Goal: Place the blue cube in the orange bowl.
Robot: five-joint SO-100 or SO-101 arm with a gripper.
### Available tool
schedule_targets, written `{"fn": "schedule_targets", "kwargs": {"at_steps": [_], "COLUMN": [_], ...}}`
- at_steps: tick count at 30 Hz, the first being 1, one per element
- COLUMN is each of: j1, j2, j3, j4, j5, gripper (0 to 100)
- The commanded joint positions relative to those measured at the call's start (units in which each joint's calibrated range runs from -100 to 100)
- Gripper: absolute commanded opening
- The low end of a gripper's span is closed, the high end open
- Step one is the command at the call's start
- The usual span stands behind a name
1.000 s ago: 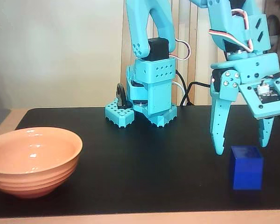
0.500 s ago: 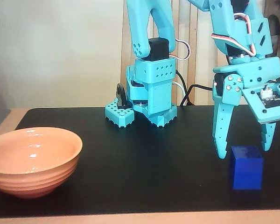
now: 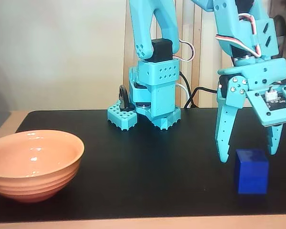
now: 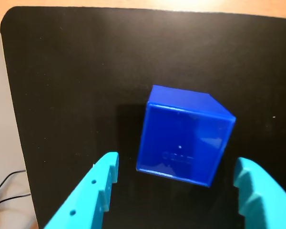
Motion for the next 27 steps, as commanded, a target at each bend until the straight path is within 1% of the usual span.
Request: {"fn": "schedule_targets", "kwargs": {"at_steps": [1, 20, 27], "j1": [1.4, 1.8, 3.5], "j2": [0.1, 3.4, 5.1], "j3": [-4.7, -4.2, -4.0], "j4": [-1.9, -2.0, -2.0], "j5": [-1.2, -1.2, -1.2], "gripper": [29, 29, 29]}}
